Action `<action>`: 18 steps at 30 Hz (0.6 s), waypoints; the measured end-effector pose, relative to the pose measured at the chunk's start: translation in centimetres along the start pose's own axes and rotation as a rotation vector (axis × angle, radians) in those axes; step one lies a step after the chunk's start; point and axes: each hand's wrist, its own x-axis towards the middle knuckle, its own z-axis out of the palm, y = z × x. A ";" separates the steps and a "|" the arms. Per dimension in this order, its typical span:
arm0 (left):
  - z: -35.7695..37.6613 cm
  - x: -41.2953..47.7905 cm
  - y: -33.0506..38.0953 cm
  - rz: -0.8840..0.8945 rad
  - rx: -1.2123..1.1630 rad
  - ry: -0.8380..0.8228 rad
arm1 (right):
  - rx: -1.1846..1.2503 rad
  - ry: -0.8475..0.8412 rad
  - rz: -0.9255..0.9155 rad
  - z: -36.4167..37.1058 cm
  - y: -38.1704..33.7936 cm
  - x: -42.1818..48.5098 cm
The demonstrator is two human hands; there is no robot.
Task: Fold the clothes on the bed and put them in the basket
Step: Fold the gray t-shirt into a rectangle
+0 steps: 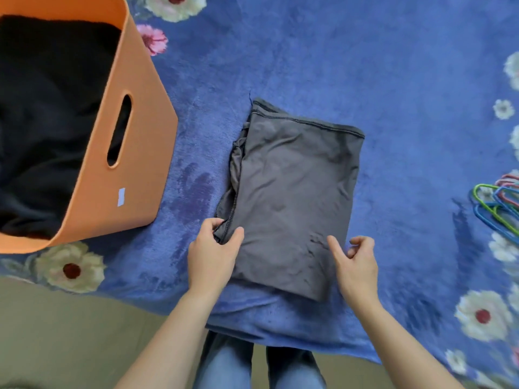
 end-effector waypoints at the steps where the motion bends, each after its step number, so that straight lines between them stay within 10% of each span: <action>1: 0.2 0.5 0.4 0.036 -0.032 0.017 | -0.003 -0.019 0.040 0.1 0.9 -0.4; 7: 1.3 1.4 -0.8 0.015 0.066 0.127 | 0.136 -0.254 0.136 0.1 2.9 -0.6; 18: -0.2 -2.7 -3.1 -0.246 0.011 -0.283 | 0.510 -0.744 0.523 -4.1 5.7 -1.9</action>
